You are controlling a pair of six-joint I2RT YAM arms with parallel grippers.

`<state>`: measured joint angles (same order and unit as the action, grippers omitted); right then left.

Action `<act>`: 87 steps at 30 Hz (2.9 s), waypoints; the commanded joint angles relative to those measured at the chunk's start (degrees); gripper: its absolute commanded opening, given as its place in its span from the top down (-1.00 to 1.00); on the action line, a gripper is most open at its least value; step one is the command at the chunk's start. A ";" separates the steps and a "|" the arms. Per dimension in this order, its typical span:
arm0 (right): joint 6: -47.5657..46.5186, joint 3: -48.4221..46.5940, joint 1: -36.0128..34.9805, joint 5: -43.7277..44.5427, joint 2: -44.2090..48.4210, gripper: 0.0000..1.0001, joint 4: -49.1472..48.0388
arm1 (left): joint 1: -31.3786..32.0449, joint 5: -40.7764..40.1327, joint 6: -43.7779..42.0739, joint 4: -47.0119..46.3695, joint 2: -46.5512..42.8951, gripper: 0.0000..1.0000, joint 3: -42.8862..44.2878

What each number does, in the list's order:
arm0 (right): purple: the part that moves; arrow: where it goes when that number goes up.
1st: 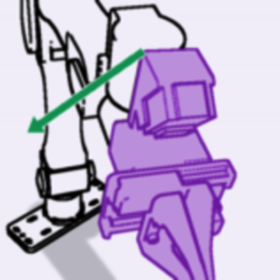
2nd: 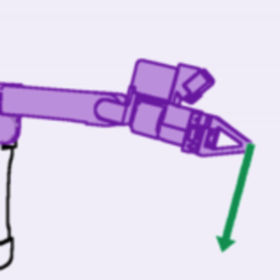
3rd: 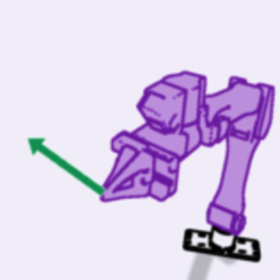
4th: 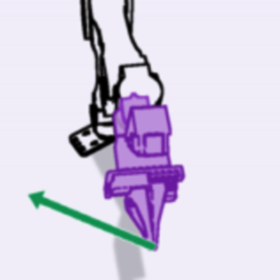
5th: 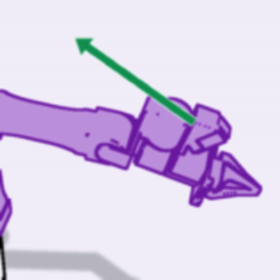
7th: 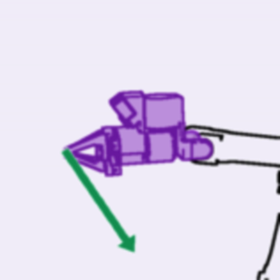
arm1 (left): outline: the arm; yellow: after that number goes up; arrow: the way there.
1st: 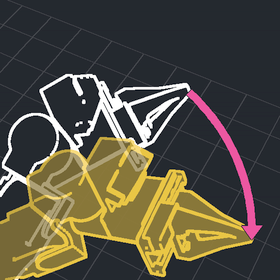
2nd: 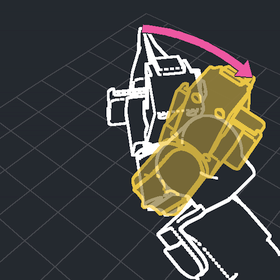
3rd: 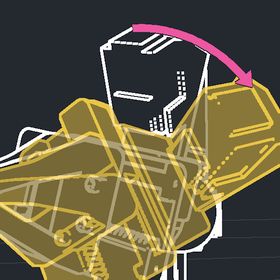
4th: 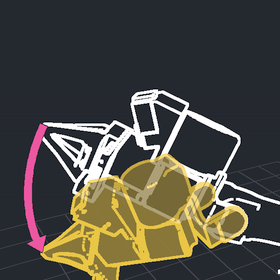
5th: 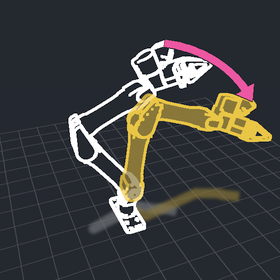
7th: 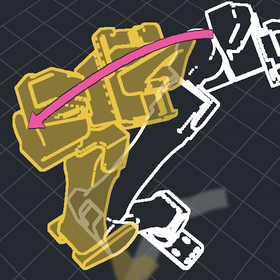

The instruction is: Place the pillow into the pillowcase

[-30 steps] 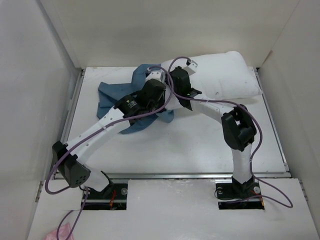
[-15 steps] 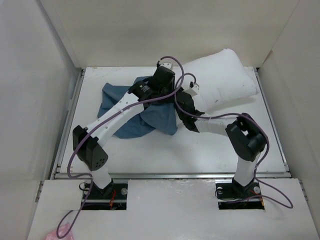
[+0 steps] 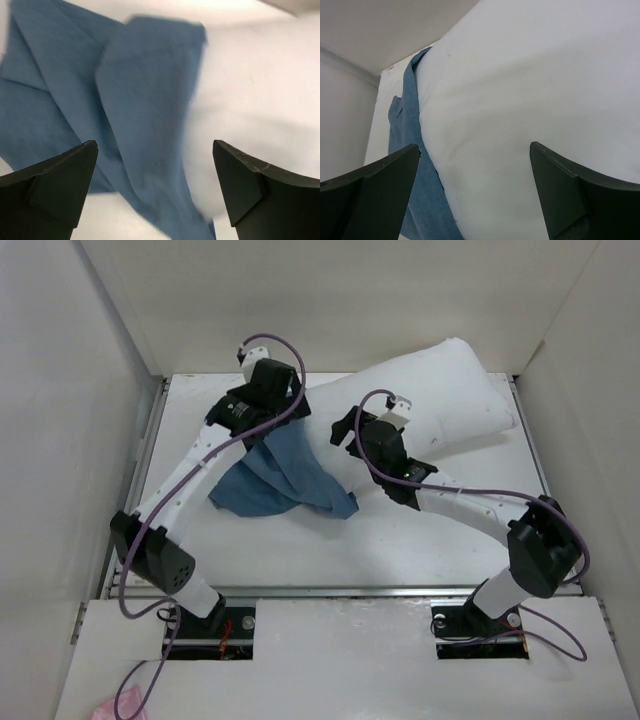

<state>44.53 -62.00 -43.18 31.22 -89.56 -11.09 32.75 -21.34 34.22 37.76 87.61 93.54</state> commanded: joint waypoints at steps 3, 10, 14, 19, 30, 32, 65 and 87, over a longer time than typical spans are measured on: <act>-15.68 -2.42 0.55 2.53 2.55 -0.93 4.06 | -5.15 -4.32 -5.99 -0.94 12.80 -1.00 9.10; -33.70 -8.65 5.29 -6.24 0.27 -0.93 3.45 | -6.39 -1.78 -10.65 3.29 23.74 -0.95 22.83; -42.14 -11.91 9.15 -19.30 -2.37 -0.93 1.97 | -6.39 -0.63 -12.24 0.30 23.74 -0.95 21.52; -49.44 -13.15 10.48 -28.40 -5.27 -0.93 -0.07 | -7.44 0.34 -12.25 -0.58 25.85 -0.61 21.59; -49.02 -17.98 10.48 -33.96 -18.63 -0.96 -1.74 | -8.58 8.41 -15.75 -4.18 31.74 0.39 24.41; -45.44 -17.98 10.48 -31.59 -19.77 -0.45 -1.74 | -8.58 8.95 -15.76 -4.71 32.27 1.00 25.11; -31.35 11.82 6.62 -17.81 10.01 -0.20 -15.64 | 6.01 14.23 -14.09 -4.46 31.74 -0.39 35.14; -44.62 5.14 6.09 -28.06 11.17 -1.00 3.62 | 8.20 0.60 -3.10 -11.74 3.77 -1.00 -10.66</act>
<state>1.80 -52.95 -36.49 5.85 -76.34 -6.61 40.86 -20.05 29.30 27.53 87.20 84.33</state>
